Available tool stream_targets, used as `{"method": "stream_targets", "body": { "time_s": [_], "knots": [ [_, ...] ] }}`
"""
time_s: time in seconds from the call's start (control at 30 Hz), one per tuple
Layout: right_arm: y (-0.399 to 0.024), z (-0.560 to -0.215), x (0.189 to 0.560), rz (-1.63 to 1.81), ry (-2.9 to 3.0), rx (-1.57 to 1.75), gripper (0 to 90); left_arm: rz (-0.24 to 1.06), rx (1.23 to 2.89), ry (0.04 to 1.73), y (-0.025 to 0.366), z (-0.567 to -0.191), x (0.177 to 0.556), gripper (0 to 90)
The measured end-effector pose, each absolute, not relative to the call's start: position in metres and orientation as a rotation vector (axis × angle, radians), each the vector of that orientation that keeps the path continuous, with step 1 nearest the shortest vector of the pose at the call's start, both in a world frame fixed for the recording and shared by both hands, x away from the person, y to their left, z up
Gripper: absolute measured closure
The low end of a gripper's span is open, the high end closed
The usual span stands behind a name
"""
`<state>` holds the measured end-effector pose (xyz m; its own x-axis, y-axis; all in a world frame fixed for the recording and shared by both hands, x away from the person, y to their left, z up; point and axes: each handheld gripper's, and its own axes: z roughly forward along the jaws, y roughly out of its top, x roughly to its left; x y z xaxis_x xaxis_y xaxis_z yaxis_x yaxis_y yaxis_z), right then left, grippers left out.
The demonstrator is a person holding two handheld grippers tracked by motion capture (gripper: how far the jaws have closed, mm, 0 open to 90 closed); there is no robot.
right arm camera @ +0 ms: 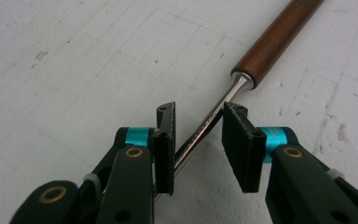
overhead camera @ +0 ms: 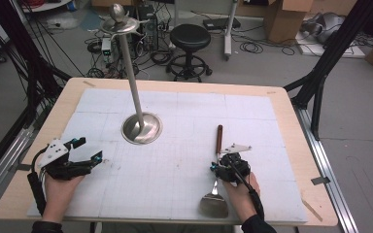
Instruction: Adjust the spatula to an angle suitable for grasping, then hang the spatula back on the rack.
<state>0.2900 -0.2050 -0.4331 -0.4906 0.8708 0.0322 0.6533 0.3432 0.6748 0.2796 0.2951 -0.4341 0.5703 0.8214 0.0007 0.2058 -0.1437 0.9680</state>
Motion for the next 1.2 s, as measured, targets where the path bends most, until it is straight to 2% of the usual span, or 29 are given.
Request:
{"method": "stream_targets", "body": {
  "time_s": [0.3,0.37,0.5,1.2],
  "knots": [
    [-0.204,-0.439,0.286,0.934,2.250,1.403,51.9,0.671,1.663,0.870,0.296,-0.434,0.280,17.4],
    [-0.204,-0.439,0.285,0.927,2.248,1.405,52.6,0.673,1.661,0.870,0.296,-0.434,0.280,17.4],
    [-0.205,-0.439,0.285,0.926,2.251,1.409,60.3,0.670,1.660,0.869,0.295,-0.434,0.280,17.4],
    [-0.186,-0.431,0.298,0.903,2.344,1.344,74.1,0.674,1.665,0.863,0.294,-0.434,0.280,17.5]
  ]
}}
